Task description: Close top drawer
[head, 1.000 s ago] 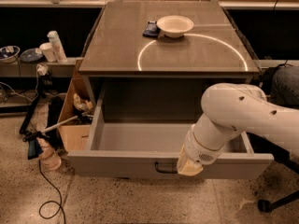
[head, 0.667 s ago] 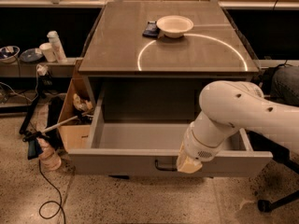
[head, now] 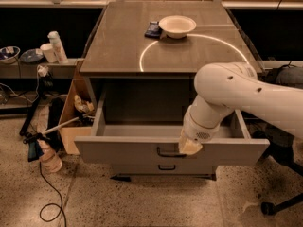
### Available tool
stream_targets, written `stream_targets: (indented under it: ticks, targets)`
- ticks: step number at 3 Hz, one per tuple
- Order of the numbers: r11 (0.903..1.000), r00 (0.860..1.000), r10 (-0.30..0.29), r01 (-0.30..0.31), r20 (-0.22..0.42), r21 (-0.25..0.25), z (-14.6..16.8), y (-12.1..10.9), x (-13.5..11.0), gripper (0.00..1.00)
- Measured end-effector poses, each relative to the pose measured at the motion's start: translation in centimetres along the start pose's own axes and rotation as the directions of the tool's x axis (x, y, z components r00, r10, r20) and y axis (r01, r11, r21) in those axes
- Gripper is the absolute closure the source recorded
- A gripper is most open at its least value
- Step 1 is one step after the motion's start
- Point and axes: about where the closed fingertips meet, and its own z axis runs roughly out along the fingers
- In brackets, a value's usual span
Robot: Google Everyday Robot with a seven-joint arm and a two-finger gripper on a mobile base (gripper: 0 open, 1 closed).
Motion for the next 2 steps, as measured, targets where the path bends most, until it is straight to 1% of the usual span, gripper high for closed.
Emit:
stream_targets:
  ticks: [1,2]
  targets:
    - [0.9995,1.0,-0.007,0.008,-0.028,0.032,-0.8,-2.8,-0.1,1.0]
    - [0.9976,0.999,0.003,0.001,-0.046,0.07,-1.7,-4.8,-0.1,1.0]
